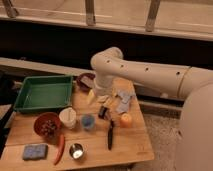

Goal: Place sponge in table surface

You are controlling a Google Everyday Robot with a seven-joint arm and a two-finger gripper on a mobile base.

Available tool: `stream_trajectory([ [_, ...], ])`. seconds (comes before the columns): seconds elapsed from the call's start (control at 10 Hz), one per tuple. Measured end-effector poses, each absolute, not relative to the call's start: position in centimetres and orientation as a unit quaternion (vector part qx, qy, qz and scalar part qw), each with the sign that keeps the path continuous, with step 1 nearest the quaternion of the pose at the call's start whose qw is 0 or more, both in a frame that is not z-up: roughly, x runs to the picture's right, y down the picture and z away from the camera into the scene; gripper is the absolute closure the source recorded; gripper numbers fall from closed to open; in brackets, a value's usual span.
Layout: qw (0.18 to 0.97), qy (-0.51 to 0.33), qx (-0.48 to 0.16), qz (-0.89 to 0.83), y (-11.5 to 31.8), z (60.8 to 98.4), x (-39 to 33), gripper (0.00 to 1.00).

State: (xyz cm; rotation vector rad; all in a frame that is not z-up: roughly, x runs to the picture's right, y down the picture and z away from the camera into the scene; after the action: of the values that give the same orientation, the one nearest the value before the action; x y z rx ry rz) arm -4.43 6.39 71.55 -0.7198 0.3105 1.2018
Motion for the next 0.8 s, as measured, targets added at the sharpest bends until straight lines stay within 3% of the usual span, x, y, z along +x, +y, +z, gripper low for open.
stream_trajectory([
  [0.3,0.794,0.087,-0.357,0.484,7.4,67.7,-11.2,0.20],
  [0.8,0.795,0.084,-0.358,0.483,7.5,67.6,-11.4,0.20],
])
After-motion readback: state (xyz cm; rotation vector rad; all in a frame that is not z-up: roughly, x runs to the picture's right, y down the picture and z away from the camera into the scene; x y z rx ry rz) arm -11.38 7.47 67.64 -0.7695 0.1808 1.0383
